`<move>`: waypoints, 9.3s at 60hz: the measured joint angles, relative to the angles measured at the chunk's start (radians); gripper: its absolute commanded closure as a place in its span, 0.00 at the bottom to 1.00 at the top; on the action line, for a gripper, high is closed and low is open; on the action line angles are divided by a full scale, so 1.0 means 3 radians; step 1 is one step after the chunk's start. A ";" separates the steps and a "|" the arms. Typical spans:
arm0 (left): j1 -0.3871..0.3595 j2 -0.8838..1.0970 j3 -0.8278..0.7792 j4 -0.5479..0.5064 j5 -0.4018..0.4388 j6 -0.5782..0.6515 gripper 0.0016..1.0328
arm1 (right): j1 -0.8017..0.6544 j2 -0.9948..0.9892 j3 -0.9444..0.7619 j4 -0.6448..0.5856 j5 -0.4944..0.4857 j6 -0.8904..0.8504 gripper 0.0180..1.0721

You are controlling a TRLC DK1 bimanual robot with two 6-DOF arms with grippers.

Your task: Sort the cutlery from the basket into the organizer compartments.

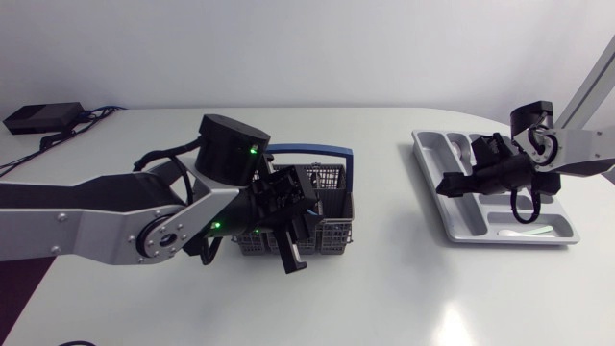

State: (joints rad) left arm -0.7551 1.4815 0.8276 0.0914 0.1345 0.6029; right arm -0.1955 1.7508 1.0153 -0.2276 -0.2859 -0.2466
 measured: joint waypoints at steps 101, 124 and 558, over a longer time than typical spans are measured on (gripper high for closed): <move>0.0211 -0.0487 0.1455 -0.2182 0.0366 -0.0121 0.97 | 0.1527 -0.2613 -0.0987 -0.0528 -0.0655 -0.0591 0.13; 0.0370 -0.0577 0.1708 -0.2644 0.1202 -0.0444 0.97 | 0.2150 -0.3038 -0.1086 -0.0407 -0.0680 -0.0589 0.26; 0.0392 0.0458 0.0804 -0.1438 -0.1377 0.2937 0.85 | 0.1698 -0.2372 -0.1101 -0.0303 0.0172 -0.0064 0.16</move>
State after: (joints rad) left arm -0.6376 1.6188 1.0687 -0.3401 -0.2787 1.4841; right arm 0.3138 1.0393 0.6849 -0.3183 -0.2344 -0.2657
